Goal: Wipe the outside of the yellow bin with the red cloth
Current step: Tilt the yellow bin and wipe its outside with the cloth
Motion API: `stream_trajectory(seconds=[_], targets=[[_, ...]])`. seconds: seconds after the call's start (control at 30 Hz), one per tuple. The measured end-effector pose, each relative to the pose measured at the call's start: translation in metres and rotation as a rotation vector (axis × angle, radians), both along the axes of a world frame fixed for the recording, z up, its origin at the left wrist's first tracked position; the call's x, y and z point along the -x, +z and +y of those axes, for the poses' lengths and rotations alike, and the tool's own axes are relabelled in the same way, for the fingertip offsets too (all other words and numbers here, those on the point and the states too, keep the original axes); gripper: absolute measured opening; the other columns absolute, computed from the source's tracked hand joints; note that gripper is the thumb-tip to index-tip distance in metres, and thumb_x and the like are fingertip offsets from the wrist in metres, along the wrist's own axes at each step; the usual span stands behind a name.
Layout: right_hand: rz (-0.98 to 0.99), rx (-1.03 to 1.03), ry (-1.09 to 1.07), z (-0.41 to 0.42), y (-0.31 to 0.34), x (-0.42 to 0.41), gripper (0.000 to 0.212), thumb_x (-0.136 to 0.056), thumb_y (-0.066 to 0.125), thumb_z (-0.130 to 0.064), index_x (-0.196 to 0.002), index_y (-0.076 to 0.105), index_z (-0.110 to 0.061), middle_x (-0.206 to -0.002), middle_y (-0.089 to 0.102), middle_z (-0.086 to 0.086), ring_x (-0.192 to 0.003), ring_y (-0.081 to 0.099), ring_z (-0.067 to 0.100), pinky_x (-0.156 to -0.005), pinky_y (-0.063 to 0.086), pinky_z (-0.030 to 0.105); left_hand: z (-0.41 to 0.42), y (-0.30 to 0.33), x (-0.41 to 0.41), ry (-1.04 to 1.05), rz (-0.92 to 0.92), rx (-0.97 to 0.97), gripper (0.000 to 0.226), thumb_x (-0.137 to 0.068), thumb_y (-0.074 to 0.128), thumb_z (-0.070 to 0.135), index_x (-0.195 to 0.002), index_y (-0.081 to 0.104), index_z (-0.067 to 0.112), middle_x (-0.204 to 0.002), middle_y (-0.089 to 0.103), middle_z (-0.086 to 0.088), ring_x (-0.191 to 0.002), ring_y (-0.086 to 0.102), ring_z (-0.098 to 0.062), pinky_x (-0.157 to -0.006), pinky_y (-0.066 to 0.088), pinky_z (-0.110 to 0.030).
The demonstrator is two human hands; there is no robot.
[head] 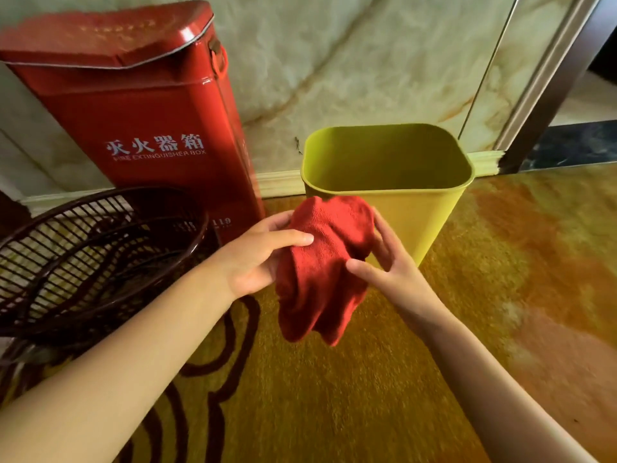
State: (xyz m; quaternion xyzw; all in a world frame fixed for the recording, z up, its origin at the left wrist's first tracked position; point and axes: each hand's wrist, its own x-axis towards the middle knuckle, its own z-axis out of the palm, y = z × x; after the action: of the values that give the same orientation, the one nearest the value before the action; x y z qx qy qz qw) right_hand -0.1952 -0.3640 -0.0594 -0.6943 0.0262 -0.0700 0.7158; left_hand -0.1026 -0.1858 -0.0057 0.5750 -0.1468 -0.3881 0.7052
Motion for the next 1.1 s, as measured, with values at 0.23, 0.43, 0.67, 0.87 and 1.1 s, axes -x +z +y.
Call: stream_trajectory(seconds=[0.23, 0.43, 0.67, 0.87, 1.1], targets=[[0.246, -0.304, 0.137, -0.029, -0.032, 0.003, 0.027, -0.054, 0.080, -0.011, -0.080, 0.072, -0.012, -0.076, 0.075, -0.001, -0.069, 0.069, 0.011, -0.065, 0.057, 0.022, -0.011, -0.011, -0.011, -0.108, -0.110, -0.269, 0.042, -0.068, 0.064, -0.001, -0.102, 0.062, 0.024, -0.091, 0.070, 0.002, -0.080, 0.065, -0.011, -0.068, 0.053, -0.025], [0.397, -0.165, 0.159, -0.051, -0.035, 0.009, 0.027, -0.059, 0.079, -0.011, -0.084, 0.071, -0.004, -0.079, 0.075, 0.009, -0.069, 0.070, 0.019, -0.067, 0.058, 0.027, -0.018, -0.041, -0.009, -0.024, -0.187, -0.465, 0.033, -0.074, 0.062, -0.003, -0.093, 0.064, 0.023, -0.092, 0.066, 0.001, -0.074, 0.063, -0.009, -0.058, 0.049, -0.021], [0.359, -0.284, 0.097, -0.059, -0.031, 0.013, 0.034, -0.076, 0.064, 0.003, -0.108, 0.062, -0.008, -0.098, 0.071, 0.013, -0.085, 0.069, 0.022, -0.073, 0.058, 0.025, -0.036, -0.067, -0.003, 0.045, -0.189, -0.561, 0.030, -0.073, 0.065, 0.002, -0.089, 0.063, 0.028, -0.093, 0.067, 0.001, -0.089, 0.062, -0.017, -0.068, 0.048, -0.029], [0.420, -0.444, -0.036, -0.073, -0.031, 0.017, 0.070, -0.073, 0.058, 0.018, -0.129, 0.039, -0.019, -0.058, 0.071, 0.002, -0.058, 0.069, 0.014, -0.055, 0.056, 0.024, -0.042, -0.084, -0.005, 0.077, -0.265, -0.643, 0.027, -0.074, 0.065, 0.003, -0.085, 0.063, 0.028, -0.092, 0.066, 0.001, -0.089, 0.062, -0.019, -0.061, 0.047, -0.026], [0.560, -0.496, -0.185, -0.091, -0.025, 0.024, 0.042, -0.073, 0.056, 0.019, -0.113, 0.052, 0.007, -0.104, 0.064, 0.026, -0.078, 0.063, 0.031, -0.069, 0.059, 0.037, -0.062, -0.023, -0.020, 0.313, -1.522, -0.610, 0.039, -0.076, 0.054, 0.024, -0.115, 0.051, 0.020, -0.121, 0.054, -0.003, -0.112, 0.050, -0.016, -0.098, 0.040, -0.029]])
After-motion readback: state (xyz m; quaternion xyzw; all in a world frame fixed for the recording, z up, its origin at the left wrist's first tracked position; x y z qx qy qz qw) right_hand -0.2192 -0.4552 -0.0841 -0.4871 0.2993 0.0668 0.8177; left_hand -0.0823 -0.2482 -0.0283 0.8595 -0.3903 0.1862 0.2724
